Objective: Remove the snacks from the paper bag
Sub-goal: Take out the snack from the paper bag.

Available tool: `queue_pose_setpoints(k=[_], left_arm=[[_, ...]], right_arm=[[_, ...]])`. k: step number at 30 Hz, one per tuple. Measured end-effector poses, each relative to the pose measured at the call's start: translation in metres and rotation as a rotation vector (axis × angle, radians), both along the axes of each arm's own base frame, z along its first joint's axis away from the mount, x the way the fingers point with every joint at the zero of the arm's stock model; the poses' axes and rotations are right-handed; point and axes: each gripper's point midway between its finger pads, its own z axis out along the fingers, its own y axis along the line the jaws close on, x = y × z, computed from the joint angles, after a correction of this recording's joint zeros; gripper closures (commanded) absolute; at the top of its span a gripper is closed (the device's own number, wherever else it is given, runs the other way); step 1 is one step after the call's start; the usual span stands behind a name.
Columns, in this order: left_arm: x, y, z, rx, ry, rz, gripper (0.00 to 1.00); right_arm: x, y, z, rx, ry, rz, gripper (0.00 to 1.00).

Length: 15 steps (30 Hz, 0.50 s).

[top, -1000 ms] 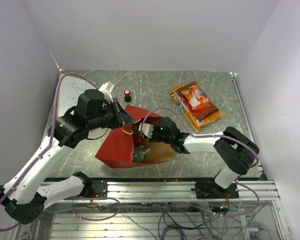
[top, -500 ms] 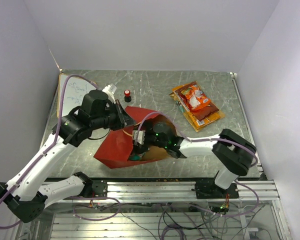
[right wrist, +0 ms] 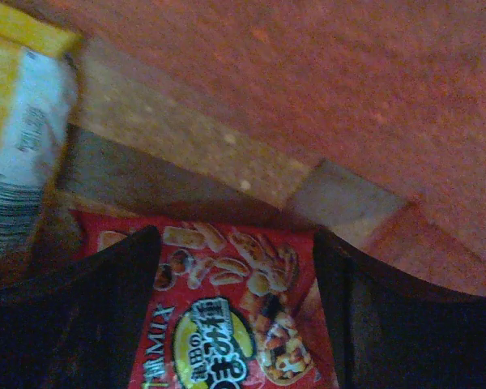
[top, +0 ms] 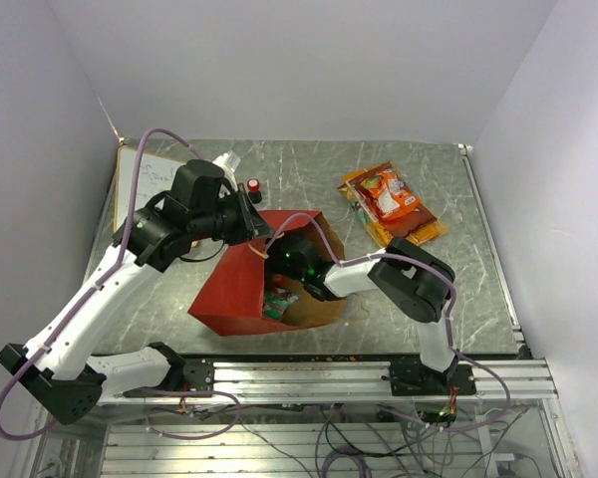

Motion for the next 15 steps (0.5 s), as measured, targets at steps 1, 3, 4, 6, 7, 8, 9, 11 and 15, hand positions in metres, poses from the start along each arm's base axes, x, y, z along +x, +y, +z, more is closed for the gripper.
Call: queue_pose_setpoints(k=[1,3,4,6,7,8,9,11,15], left_arm=[[0.0,0.001,-0.001,0.008,0.001,0.001,0.93],[0.001,0.003,-0.003,0.02,0.003,0.008,0.93],[0.001,0.004,-0.004,0.023,0.002,0.011,0.93],[0.001,0.006,-0.004,0.028,-0.001,0.018,0.93],[0.001,0.007,-0.004,0.031,-0.003,0.022,0.93],[0.001,0.008,-0.004,0.036,-0.003,0.027,0.93],[0.001,0.009,-0.005,0.039,-0.003,0.031,0.93],[0.002,0.011,-0.005,0.046,-0.004,0.038,0.93],[0.002,0.013,-0.003,0.053,-0.01,0.047,0.93]], right_arm=[[0.005,-0.002,-0.006,0.0,0.019,-0.018,0.41],[0.012,-0.006,-0.01,-0.005,0.032,-0.036,0.51],[0.014,-0.008,-0.012,-0.009,0.04,-0.044,0.56],[0.019,-0.013,-0.015,-0.018,0.045,-0.055,0.66],[0.02,-0.015,-0.016,-0.022,0.048,-0.06,0.71],[0.022,-0.017,-0.016,-0.027,0.051,-0.064,0.78],[0.023,-0.019,-0.015,-0.03,0.052,-0.066,0.83],[0.024,-0.023,-0.012,-0.039,0.054,-0.068,0.93],[0.018,-0.035,-0.005,-0.066,0.062,-0.064,1.0]])
